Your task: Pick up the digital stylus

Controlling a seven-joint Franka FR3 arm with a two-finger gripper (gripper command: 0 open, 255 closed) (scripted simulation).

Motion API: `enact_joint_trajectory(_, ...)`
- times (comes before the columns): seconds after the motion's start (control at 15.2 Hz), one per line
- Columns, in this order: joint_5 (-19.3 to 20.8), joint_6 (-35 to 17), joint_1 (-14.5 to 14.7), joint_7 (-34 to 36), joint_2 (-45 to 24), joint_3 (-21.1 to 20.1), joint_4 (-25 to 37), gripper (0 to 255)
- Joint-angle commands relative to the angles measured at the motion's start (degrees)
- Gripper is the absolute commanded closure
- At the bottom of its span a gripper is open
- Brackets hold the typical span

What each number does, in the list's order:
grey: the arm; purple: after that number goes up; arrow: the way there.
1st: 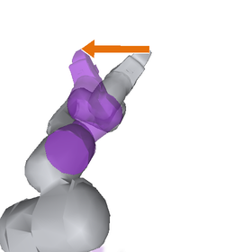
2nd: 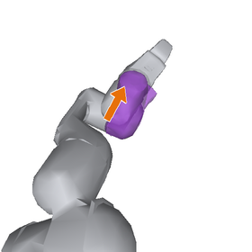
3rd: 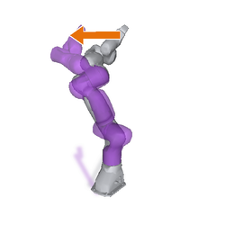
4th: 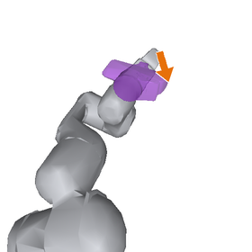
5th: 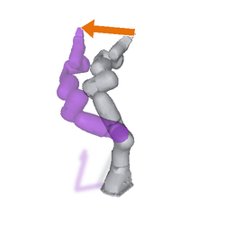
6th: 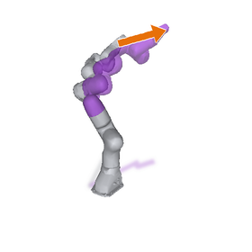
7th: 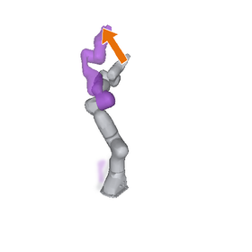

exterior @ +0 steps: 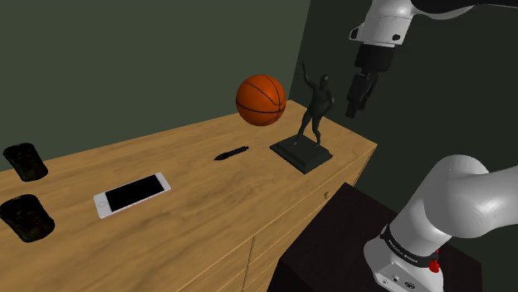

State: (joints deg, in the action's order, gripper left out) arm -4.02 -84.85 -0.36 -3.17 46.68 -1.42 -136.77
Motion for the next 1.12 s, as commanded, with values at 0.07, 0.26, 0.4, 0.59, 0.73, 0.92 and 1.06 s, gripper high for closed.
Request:
enact_joint_trajectory(0.07,0.7,-2.06,0.52,-2.36,-1.28,0.61,-0.54,0)
enact_joint_trajectory(0.26,2.56,-8.25,2.18,-9.2,-5.62,2.4,-1.61,0)
enact_joint_trajectory(0.4,3.56,-12.35,3.24,-13.65,-8.88,3.47,-1.87,0)
enact_joint_trajectory(0.59,4.71,-18.33,4.91,-20.15,-14.21,4.93,-1.6,0)
enact_joint_trajectory(0.73,5.21,-22.15,6.01,-24.4,-17.98,5.75,-1.01,0)
enact_joint_trajectory(0.92,5.57,-27.55,7.65,-30.7,-23.85,6.73,0.44,0)
enact_joint_trajectory(1.06,5.57,-30.9,8.72,-34.85,-27.84,7.2,1.75,0)
